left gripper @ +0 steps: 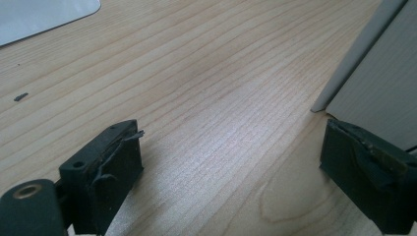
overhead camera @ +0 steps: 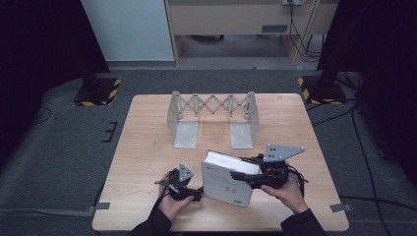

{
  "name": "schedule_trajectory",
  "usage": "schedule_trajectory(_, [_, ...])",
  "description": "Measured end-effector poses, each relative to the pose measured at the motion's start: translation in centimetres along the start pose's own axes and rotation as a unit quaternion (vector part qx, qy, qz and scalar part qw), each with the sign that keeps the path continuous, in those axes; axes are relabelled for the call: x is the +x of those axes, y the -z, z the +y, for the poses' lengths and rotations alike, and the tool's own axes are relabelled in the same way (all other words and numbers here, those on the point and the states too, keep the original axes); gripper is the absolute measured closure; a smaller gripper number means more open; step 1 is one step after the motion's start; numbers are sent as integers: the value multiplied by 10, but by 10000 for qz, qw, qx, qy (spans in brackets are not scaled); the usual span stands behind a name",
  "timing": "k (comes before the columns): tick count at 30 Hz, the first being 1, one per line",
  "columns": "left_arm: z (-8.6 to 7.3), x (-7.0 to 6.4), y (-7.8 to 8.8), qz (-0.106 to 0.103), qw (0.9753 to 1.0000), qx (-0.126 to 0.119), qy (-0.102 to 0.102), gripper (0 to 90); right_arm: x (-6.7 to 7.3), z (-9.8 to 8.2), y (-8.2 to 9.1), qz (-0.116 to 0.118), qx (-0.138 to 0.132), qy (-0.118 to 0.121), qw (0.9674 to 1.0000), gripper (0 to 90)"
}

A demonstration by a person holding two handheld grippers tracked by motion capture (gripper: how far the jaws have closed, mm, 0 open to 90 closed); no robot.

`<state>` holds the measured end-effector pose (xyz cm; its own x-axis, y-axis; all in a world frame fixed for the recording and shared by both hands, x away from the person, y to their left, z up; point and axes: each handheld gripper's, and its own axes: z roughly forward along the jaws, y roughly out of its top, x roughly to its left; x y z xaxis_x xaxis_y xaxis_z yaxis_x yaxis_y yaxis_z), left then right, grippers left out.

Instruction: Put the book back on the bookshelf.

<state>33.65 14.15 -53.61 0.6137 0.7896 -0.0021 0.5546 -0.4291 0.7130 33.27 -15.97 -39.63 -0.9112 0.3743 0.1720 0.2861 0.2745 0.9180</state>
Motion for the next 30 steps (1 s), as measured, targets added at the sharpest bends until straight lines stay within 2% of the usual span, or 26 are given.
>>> schedule_trajectory(11, [0,0,0,-2,10000,-3,5,77,1,7,-8,-6,262,-134,9996,388])
schedule_trajectory(16, [0,0,0,1,10000,-4,5,77,2,8,-10,-42,271,-45,9996,374])
schedule_trajectory(18, [0,0,0,1,10000,-2,1,77,3,9,-10,-79,300,2,9995,391])
schedule_trajectory(22, [0,0,0,2,10000,-3,3,77,3,12,-9,-7,401,-18,9992,418])
schedule_trajectory(25, [0,0,0,3,10000,-6,8,77,4,13,-10,-4,479,31,9988,421])
schedule_trajectory(30, [0,0,0,2,10000,-28,26,78,6,12,-9,85,507,110,9986,476])
